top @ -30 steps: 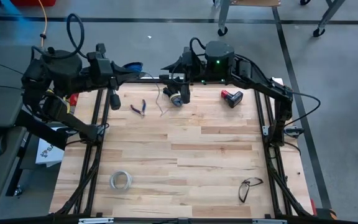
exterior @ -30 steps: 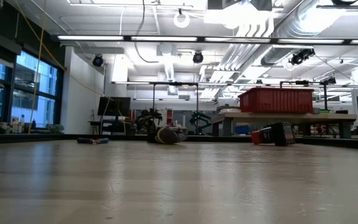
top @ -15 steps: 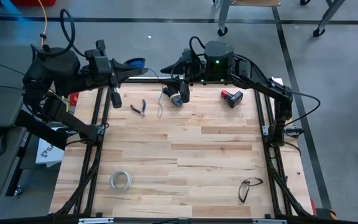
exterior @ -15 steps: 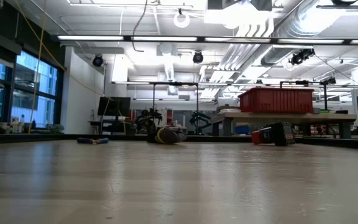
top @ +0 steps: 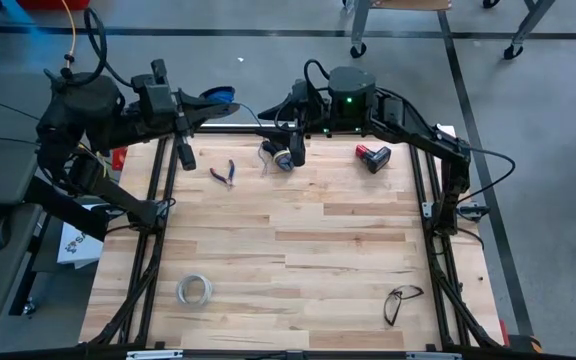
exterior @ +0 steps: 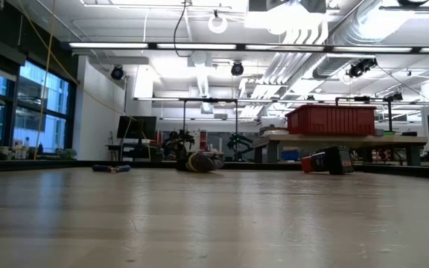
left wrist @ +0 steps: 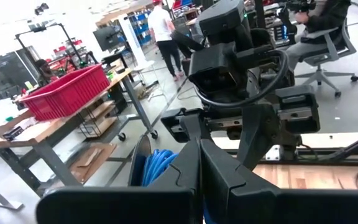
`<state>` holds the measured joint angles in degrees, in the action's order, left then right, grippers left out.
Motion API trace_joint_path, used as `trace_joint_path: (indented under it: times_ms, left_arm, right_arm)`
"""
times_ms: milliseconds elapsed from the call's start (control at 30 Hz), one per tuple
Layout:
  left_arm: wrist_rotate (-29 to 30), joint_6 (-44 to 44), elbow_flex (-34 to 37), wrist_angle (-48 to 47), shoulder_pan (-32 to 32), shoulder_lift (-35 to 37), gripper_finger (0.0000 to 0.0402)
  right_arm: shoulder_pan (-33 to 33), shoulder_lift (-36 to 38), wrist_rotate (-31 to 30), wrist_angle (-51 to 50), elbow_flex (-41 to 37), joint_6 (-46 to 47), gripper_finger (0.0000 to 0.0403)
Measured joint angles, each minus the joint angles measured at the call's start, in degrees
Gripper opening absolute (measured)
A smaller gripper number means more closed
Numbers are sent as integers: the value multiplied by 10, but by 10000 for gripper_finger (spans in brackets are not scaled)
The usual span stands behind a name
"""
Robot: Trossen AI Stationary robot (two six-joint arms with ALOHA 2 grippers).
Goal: Coil cords
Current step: Coil the blue wire onto the black spool
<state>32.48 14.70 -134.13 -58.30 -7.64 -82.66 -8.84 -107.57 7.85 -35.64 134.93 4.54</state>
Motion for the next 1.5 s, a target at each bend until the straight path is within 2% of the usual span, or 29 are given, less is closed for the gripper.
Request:
trace_joint_path:
  times_ms: [133,333,433,500,567,733,900,1033,1267,1400,1500]
  left_arm:
    - [1,0,0,0,0,-1,0]
    - [4,0,0,0,0,-1,0]
    - [4,0,0,0,0,-1,1]
    - [9,0,0,0,0,-1,1]
    - [13,-6,0,0,0,-1,1]
    - [-4,-60,2,20,7,-3,1]
    - [-131,-134,3,122,25,-6,1]
    - [-194,-200,3,192,32,-18,1]
    - [-259,-267,3,285,32,-47,1]
    - [-289,-341,2,318,32,-57,1]
    - [-310,-408,2,335,32,-67,1]
  right_arm:
    - [2,0,2,0,0,0,168]
    - [3,1,2,0,0,0,113]
    - [4,1,-13,3,0,0,73]
    - [5,1,-15,9,0,-5,28]
    - [8,1,-17,12,0,-15,10]
    - [31,-2,-44,15,0,-33,3]
    - [52,-5,-55,54,0,-60,1]
    - [70,-9,-34,116,0,-61,1]
    - [96,-17,-30,202,0,-80,1]
    - [98,-17,-27,242,0,-99,0]
    - [98,-17,-2,277,0,-110,0]
